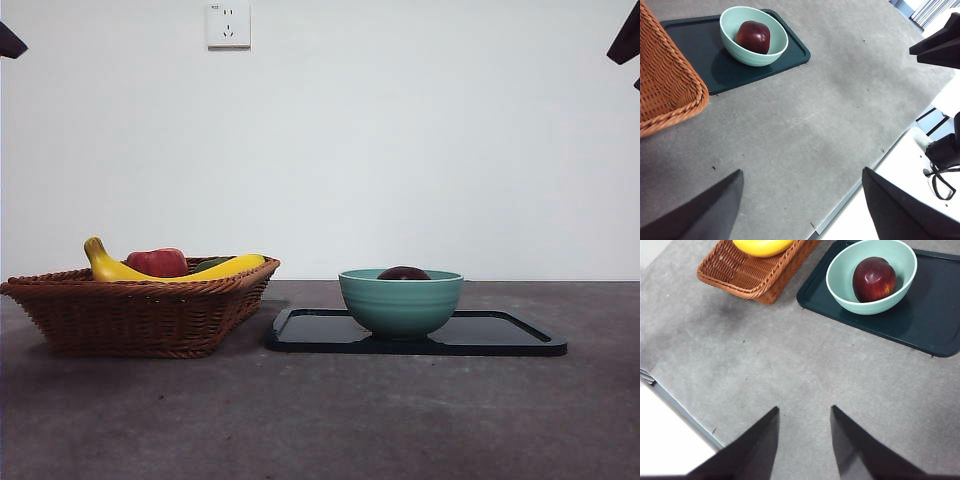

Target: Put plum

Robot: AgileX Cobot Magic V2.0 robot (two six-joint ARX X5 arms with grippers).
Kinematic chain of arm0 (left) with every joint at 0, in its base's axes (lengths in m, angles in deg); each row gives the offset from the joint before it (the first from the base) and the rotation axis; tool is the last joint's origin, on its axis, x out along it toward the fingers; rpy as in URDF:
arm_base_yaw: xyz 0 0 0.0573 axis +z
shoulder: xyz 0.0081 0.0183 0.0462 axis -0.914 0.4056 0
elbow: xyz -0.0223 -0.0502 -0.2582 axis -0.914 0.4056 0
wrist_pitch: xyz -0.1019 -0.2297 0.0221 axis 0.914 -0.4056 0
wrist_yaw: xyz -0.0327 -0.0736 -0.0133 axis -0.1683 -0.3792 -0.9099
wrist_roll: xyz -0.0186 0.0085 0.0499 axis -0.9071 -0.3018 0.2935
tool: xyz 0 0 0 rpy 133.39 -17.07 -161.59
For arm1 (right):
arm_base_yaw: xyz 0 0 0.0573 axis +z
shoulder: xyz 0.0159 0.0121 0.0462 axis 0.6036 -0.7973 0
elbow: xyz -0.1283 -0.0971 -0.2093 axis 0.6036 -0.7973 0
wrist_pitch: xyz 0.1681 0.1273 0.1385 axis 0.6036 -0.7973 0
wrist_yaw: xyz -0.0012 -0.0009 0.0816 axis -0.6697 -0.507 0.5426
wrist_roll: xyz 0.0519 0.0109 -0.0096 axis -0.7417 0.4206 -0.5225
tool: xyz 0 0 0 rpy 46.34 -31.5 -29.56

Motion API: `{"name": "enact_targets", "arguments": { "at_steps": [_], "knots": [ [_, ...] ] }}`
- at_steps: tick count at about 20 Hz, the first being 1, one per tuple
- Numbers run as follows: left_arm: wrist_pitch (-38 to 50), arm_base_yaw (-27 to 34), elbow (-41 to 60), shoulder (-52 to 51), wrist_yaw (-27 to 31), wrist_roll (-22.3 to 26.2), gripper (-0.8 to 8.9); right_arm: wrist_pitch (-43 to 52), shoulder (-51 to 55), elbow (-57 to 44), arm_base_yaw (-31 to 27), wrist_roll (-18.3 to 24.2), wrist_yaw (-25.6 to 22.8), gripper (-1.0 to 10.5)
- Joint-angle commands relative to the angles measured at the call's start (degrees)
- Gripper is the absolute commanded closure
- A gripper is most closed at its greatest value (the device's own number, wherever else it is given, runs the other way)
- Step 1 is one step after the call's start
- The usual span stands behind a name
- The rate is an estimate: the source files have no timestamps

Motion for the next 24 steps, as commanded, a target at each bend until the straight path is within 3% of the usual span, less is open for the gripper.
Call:
{"name": "enact_targets", "arguments": {
  "at_steps": [1,12,17,24],
  "knots": [
    [0.5,-0.2,-0.5,0.3,-0.3,-0.2,4.39,0.3,-0.4,0.3,0.3,-0.3,0.1,7.8],
    [2.3,-1.1,-1.9,4.6,-0.3,-3.2,4.39,0.3,-0.4,0.3,0.3,-0.4,0.1,7.8],
    [6.9,-2.9,-9.7,18.6,2.5,-3.3,4.39,0.3,-0.4,0.3,0.3,-0.4,0.1,7.8],
    [8.3,-4.7,-30.8,44.0,5.2,0.4,4.39,0.3,-0.4,0.3,0.3,-0.3,0.1,7.8]
  ]
}}
